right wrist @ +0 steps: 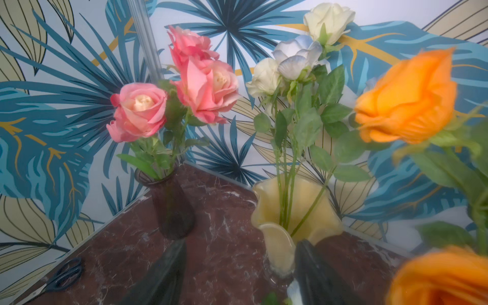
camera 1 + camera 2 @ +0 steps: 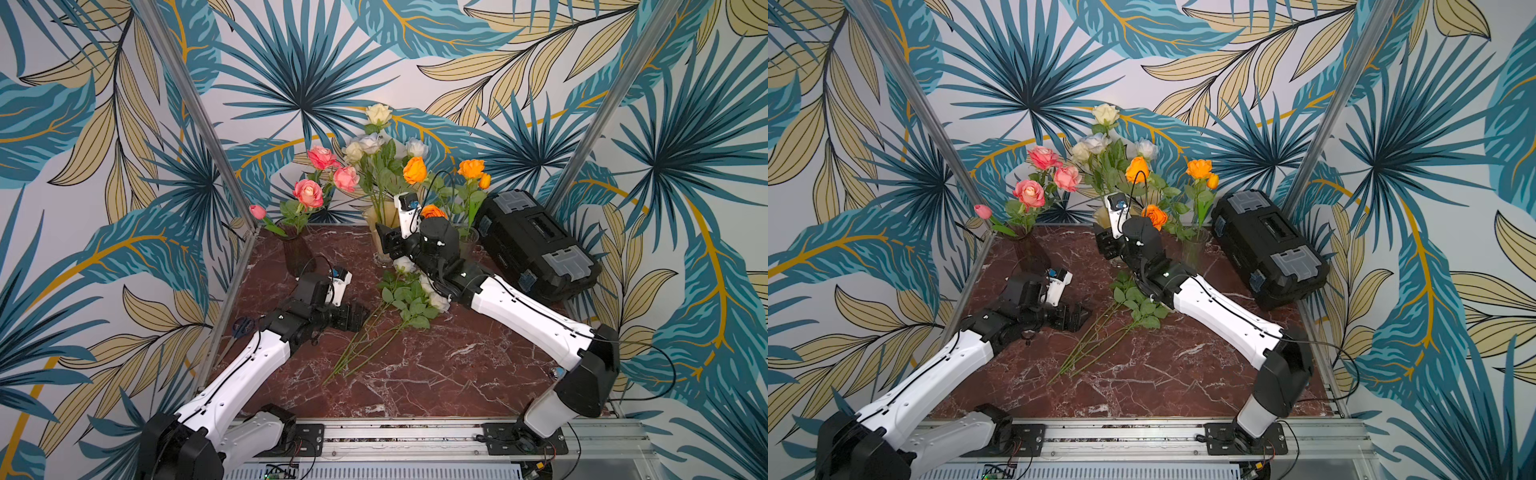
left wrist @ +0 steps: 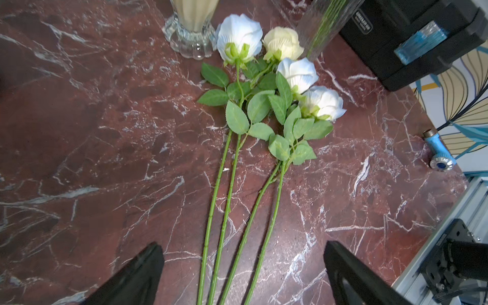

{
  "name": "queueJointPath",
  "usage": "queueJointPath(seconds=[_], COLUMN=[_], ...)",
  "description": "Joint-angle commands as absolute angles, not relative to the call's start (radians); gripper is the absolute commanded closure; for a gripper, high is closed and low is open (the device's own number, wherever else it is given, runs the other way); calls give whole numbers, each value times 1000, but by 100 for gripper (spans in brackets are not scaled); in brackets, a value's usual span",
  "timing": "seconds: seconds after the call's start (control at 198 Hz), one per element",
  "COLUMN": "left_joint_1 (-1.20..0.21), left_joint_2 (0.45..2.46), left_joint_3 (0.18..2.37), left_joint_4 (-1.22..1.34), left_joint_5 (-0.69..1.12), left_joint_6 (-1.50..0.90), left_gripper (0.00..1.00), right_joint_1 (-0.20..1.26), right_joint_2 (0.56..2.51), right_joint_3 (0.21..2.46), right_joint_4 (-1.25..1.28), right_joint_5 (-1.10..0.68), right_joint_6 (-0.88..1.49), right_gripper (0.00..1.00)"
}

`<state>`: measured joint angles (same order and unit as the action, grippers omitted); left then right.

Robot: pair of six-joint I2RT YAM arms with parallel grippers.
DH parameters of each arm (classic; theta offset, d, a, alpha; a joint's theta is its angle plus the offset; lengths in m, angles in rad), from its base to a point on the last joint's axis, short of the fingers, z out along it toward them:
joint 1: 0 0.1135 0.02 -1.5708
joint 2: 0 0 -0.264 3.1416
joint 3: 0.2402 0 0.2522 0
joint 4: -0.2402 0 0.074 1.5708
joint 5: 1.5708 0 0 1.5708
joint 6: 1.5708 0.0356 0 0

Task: Arrange the flowers in different vases according to their variety
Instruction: Insert the flower into the vase, then pick up the flower at the center of the board.

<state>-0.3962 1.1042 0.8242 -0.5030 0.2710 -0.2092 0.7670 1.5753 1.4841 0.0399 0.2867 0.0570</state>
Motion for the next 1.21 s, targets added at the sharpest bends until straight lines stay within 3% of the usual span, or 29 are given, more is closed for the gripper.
queueJointPath(seconds=[0.0, 0.48, 1.207], left_joint_1=[-405, -431, -457], left_joint_2=[1148, 1494, 1735], left_joint_3=[894, 1056, 1173], left_joint_4=[-591, -792, -763], left_joint_5=[240, 109, -1], left_joint_6=[-167, -112, -30], left_gripper=[0, 10, 14], right_joint_1=[767, 776, 776], right_joint_2=[1456, 1073, 1021], right_joint_3=[1350, 1000, 950], right_joint_4=[-17, -169, -178], right_joint_5=[320, 359, 450], right_joint_6=[154, 334, 327], right_gripper=[30, 30, 31])
